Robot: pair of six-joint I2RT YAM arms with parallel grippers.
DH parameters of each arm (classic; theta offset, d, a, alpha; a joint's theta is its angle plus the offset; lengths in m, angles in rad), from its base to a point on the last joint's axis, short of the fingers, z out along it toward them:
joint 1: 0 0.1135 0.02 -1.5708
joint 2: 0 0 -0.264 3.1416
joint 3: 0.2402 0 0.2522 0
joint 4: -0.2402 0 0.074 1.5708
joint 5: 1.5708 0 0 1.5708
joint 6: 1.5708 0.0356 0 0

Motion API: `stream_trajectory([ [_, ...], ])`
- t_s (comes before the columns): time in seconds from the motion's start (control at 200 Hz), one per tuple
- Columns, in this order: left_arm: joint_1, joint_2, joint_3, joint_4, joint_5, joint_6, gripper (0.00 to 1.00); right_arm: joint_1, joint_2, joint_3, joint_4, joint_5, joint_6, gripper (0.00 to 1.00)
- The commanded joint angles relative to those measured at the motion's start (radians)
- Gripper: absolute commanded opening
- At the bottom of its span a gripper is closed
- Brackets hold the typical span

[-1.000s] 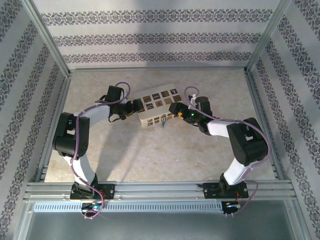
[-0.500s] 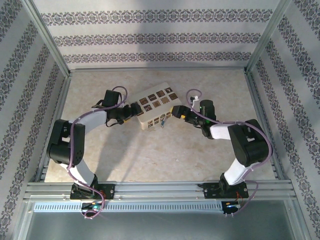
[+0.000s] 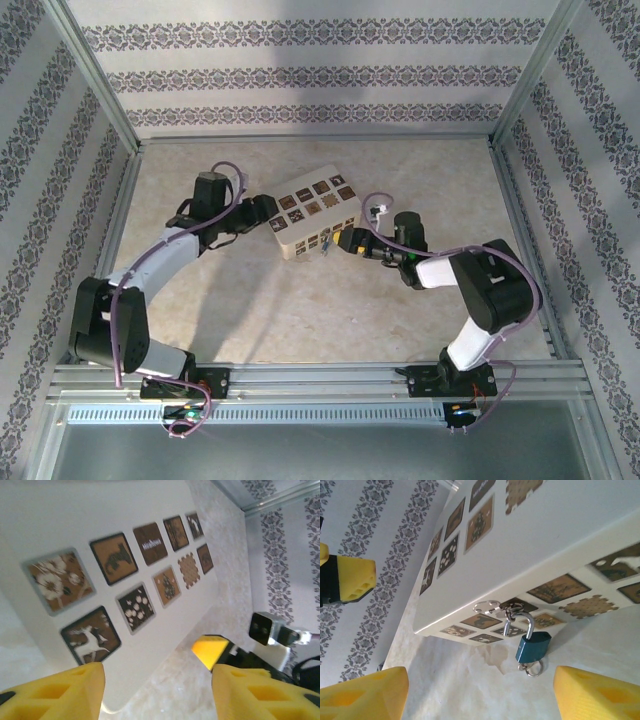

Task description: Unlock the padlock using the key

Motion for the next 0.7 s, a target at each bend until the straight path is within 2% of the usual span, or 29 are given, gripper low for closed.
stream_trajectory([
  [0.0,-0.051,0.047,0.008,0.082,0.07,-0.05,0.55,0.022,0.054,0.008,0.122,-0.021,0.025,0.76],
  [0.195,-0.1,0.134,0.066,0.075,0.065,-0.036,0.53,0.04,0.134,0.031,0.192,0.011,0.063,0.75],
  [0.695,-0.109,0.245,0.067,0.048,0.014,-0.007,0.5,0.057,0.261,0.114,0.251,0.017,0.09,0.69],
])
